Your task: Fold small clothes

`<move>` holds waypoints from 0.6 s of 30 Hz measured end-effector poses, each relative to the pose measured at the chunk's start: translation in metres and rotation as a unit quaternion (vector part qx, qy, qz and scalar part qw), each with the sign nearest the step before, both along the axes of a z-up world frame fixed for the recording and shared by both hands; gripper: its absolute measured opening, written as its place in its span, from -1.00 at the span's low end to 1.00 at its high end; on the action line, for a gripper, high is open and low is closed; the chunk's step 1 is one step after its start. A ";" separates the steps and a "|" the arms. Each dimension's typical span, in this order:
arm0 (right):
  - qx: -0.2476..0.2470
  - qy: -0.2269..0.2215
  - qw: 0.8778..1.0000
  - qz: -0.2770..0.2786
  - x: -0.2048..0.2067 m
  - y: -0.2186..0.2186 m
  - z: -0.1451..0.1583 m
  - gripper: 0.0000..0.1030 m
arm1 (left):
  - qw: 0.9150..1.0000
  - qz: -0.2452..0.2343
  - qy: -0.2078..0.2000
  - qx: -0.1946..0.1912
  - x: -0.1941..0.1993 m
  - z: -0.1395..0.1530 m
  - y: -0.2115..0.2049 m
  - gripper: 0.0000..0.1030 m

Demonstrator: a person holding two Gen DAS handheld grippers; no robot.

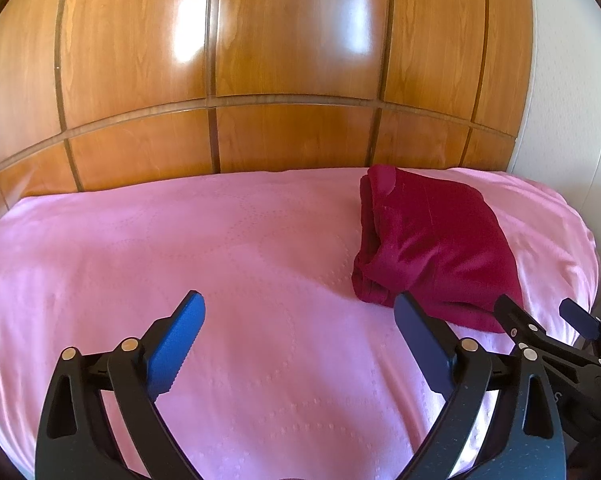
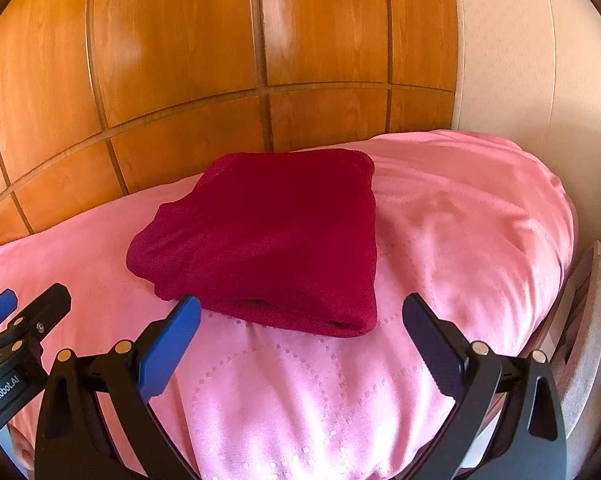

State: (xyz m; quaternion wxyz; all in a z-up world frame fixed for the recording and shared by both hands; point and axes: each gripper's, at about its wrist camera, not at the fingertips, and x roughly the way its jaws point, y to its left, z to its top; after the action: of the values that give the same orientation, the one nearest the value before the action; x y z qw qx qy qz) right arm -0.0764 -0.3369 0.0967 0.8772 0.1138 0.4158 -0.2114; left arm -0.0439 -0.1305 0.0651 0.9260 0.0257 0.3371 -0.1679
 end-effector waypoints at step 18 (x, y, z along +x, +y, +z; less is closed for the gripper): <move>0.002 0.000 1.000 0.001 0.001 -0.001 0.000 0.95 | 1.000 0.009 0.002 -0.002 0.001 -0.003 0.005 0.83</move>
State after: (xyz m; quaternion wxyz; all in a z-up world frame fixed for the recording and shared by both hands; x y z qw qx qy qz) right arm -0.0754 -0.3381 0.0970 0.8771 0.1153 0.4165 -0.2096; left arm -0.0429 -0.1256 0.0620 0.9269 0.0206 0.3385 -0.1605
